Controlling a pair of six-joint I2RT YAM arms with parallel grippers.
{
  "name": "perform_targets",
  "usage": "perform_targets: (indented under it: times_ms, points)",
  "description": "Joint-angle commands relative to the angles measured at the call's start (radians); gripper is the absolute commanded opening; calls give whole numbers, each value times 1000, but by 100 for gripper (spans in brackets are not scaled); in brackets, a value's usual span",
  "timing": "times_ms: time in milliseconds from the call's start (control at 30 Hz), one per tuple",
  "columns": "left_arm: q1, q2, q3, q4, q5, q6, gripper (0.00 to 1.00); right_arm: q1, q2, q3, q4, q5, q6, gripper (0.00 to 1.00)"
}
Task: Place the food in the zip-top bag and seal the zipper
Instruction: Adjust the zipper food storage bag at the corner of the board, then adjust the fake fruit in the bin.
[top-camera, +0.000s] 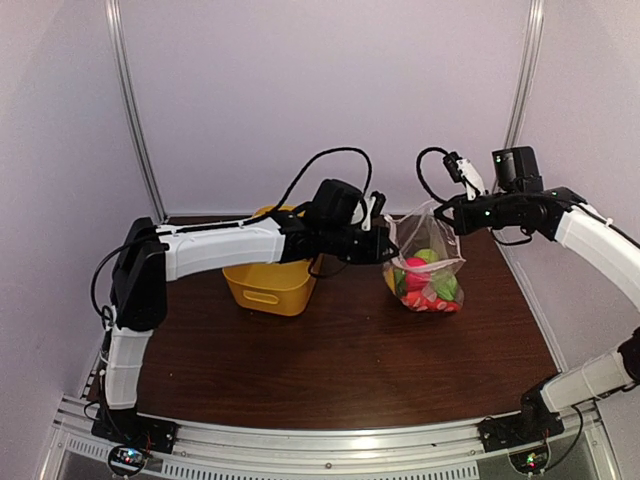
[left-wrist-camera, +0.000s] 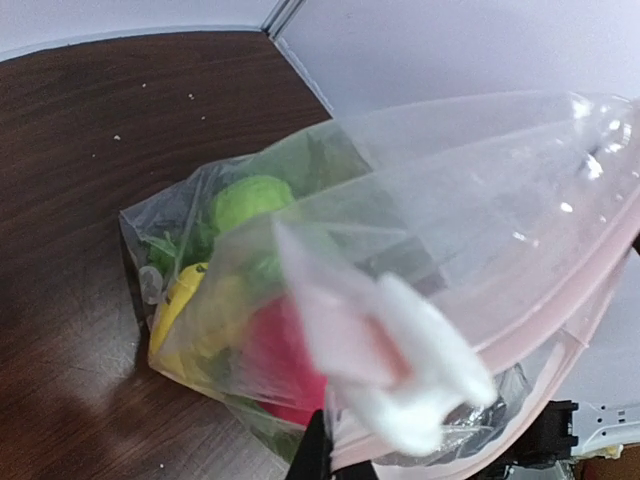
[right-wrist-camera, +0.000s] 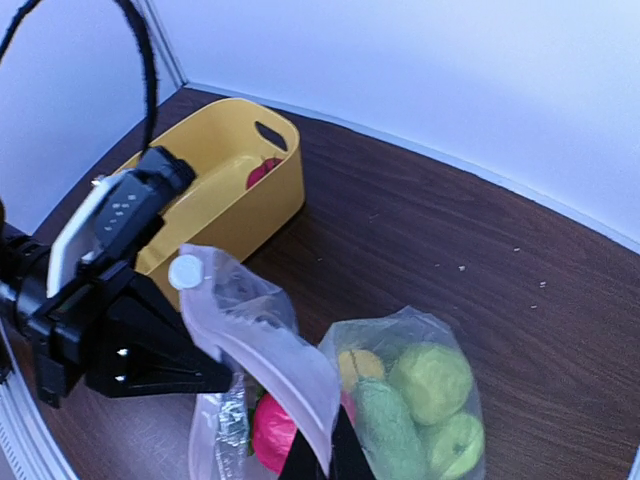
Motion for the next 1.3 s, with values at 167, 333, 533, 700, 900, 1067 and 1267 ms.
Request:
perform_targets:
  times_ms: [167, 333, 533, 700, 900, 1067, 1267]
  points:
    - [-40, -75, 136, 65, 44, 82, 0, -53, 6, 250, -68, 459, -154, 0]
    - [-27, 70, 244, 62, 170, 21, 5, -49, 98, 222, -151, 397, -133, 0]
    - [12, 73, 291, 20, 176, 112, 64, -65, 80, 248, -85, 525, -161, 0]
    - [82, -46, 186, -63, 76, 208, 72, -69, 89, 303, -89, 499, -126, 0]
    - [244, -155, -47, -118, -106, 244, 82, -53, 54, 194, -50, 335, -102, 0]
    - [349, -90, -65, -147, -194, 290, 86, -45, 89, 93, -47, 261, -101, 0]
    - [406, 66, 69, -211, -143, 321, 89, -45, 89, 80, -44, 230, -93, 0]
